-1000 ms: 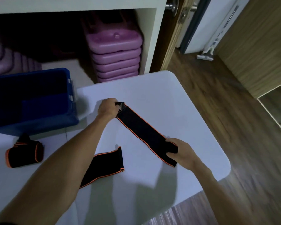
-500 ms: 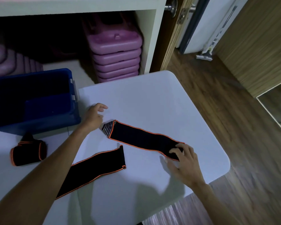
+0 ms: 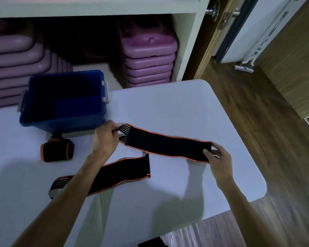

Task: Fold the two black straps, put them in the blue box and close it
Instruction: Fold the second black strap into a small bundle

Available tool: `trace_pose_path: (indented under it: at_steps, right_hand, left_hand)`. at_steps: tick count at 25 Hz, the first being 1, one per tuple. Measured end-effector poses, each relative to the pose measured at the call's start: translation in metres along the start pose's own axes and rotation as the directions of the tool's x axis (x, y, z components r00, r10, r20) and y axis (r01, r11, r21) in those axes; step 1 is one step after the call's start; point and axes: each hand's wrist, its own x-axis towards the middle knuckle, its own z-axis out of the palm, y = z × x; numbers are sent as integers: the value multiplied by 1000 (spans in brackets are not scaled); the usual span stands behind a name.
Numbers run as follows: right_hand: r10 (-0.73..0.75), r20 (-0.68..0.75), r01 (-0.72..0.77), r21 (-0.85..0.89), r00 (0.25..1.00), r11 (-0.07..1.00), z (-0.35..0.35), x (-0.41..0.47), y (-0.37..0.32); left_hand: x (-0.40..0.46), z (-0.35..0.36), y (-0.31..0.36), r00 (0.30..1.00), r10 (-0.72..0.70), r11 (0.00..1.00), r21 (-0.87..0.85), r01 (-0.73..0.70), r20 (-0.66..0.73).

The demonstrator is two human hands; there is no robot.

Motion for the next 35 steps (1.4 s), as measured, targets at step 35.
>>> trace_pose_path:
  at_steps: [35]
  right_hand:
    - [-66, 596, 417, -474, 800, 775, 171, -89, -26]
  left_hand:
    - [-132, -115, -212, 779, -624, 777, -63, 627, 52]
